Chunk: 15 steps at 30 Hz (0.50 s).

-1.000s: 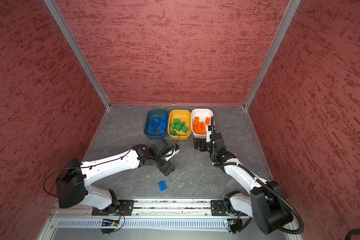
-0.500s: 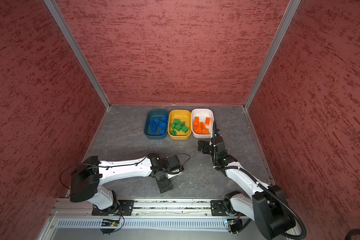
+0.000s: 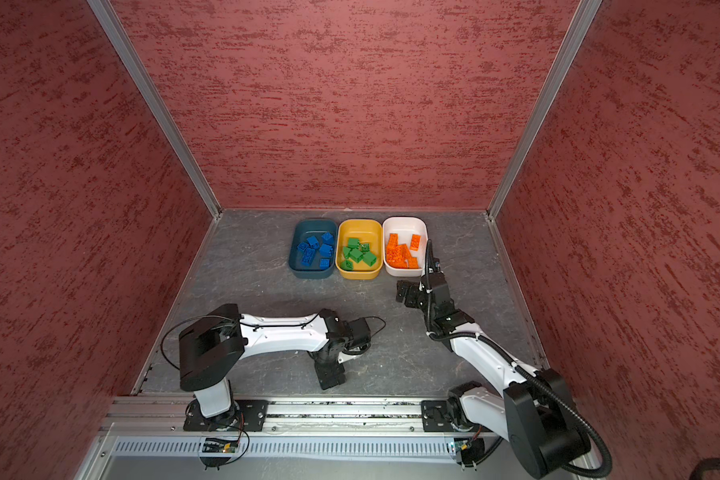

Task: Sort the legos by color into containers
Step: 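Move the left gripper down to the last blue brick and grasp it, then carry the blue brick with the left gripper into the teal bin and release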

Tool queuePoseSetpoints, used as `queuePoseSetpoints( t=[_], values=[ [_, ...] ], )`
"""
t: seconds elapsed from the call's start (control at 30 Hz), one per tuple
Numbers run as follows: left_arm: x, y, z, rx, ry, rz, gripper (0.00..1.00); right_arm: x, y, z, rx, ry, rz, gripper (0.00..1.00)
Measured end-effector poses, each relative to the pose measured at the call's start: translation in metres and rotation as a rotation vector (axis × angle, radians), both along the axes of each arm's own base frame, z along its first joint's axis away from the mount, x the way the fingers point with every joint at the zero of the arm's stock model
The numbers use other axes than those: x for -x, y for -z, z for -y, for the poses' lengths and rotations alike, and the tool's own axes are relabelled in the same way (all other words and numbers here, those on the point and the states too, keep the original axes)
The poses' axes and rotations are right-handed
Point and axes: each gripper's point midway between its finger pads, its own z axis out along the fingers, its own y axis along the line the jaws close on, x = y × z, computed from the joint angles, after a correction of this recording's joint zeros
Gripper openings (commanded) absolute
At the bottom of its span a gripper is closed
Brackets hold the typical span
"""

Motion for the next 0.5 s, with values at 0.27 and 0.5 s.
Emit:
queuePoseSetpoints(
  t=[0.27,0.5],
  values=[
    [0.0004,0.0001,0.0009,-0.004,0.014,-0.001,0.62,0.0001,0.0007,0.0013,0.004,0.006,-0.002,0.99],
    [-0.0085,-0.0017,0.0032,0.036,-0.021,0.016,0.47,-0.0004,0.0073,0.0009,0.012,0.005,-0.026,0.99]
  ],
)
